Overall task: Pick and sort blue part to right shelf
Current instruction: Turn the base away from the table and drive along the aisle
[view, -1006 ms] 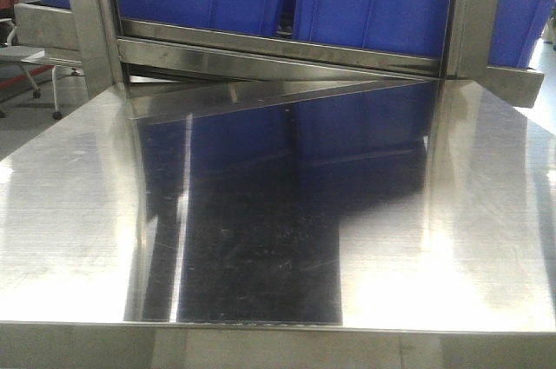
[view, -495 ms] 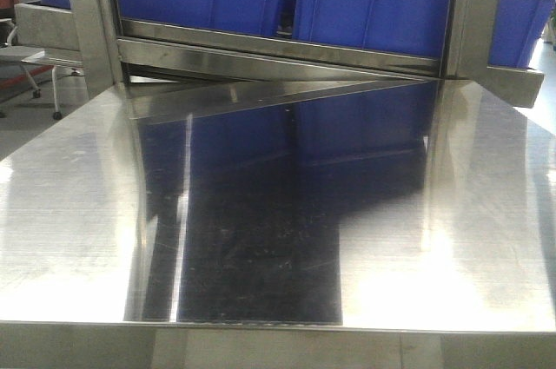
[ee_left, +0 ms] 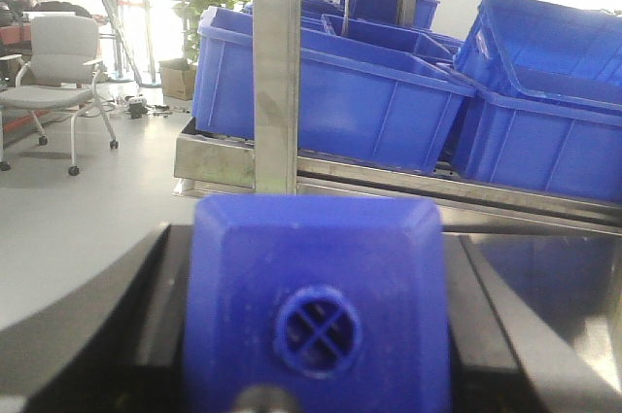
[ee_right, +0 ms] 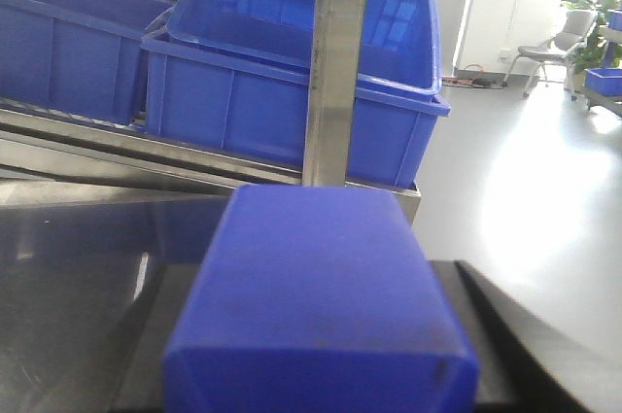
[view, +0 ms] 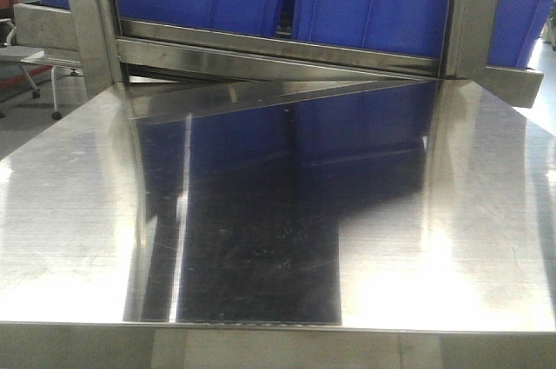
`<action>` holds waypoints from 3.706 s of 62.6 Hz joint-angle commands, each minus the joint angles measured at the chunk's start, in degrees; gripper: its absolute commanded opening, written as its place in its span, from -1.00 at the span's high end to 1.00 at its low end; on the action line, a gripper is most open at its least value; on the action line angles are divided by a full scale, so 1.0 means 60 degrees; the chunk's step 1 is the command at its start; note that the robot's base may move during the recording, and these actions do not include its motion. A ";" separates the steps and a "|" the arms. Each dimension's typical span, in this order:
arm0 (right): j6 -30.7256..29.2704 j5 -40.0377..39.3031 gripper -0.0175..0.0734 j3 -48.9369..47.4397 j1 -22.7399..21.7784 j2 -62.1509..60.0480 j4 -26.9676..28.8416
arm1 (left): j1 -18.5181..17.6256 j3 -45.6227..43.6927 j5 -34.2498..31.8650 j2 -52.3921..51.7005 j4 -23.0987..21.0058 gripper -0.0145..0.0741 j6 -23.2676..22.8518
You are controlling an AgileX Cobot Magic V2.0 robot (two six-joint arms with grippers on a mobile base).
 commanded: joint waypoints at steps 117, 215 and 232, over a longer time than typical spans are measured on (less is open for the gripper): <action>-0.0105 -0.0876 -0.33 -0.0268 -0.0058 0.0077 -0.0115 | 0.0009 -0.0248 -0.0776 0.0116 -0.0030 0.01 0.0004; -0.0105 -0.0876 -0.33 -0.0268 -0.0058 0.0077 -0.0115 | -0.0008 -0.0248 -0.0776 0.0116 -0.0030 0.01 0.0004; -0.0105 -0.0876 -0.33 -0.0268 -0.0058 0.0077 -0.0115 | -0.0008 -0.0248 -0.0776 0.0134 -0.0030 0.01 0.0004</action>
